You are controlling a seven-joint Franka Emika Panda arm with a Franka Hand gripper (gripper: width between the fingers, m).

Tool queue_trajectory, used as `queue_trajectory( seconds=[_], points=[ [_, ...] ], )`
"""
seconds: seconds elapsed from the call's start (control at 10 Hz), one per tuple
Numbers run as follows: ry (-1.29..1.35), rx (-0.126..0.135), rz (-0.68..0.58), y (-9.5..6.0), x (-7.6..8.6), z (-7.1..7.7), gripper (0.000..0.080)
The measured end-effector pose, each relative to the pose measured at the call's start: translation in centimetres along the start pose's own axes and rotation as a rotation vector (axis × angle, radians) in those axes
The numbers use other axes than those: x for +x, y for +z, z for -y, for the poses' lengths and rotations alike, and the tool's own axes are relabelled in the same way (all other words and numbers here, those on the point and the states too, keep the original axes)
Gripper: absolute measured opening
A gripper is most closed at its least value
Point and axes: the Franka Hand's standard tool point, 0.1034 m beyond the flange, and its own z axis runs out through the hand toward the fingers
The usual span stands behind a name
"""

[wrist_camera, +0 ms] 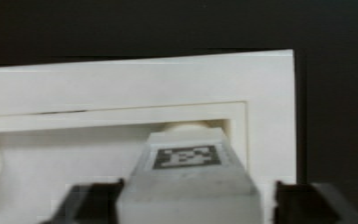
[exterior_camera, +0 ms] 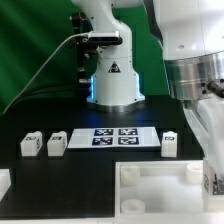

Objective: Assemble one leg

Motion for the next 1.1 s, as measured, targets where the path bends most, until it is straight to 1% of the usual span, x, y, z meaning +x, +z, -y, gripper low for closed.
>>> queue_trajectory(
  seconds=[0.1,0.2,0.3,0.6,0.7,0.8,0.9,1.0,1.1],
  points=[
    [-0.129,-0.015,0.003,0.08,-0.01,-0.26,0.0612],
    [-0.244,-0.038,0.010,0.03,0.00,-0.52,0.0612],
    [-0.433,-0.051,0.011,-0.02,0.07,-0.68,0.0638],
    [-0.758,-0.051,0.016,0.08,0.25,-0.72,0.0649],
    [-0.902,-0.061,0.004,0.09,0.23,-0.76,0.0649],
    [-1.092,-0.082,-0.028,0.15,-0.15,-0.78,0.0649],
    [-1.289,-0.098,-0.036,0.21,-0.39,-0.83,0.0649],
    [-1.453,-0.116,-0.046,0.23,-0.31,-0.83,0.0649],
    [-1.571,-0.114,-0.051,0.28,0.03,-0.74,0.0649]
  ],
)
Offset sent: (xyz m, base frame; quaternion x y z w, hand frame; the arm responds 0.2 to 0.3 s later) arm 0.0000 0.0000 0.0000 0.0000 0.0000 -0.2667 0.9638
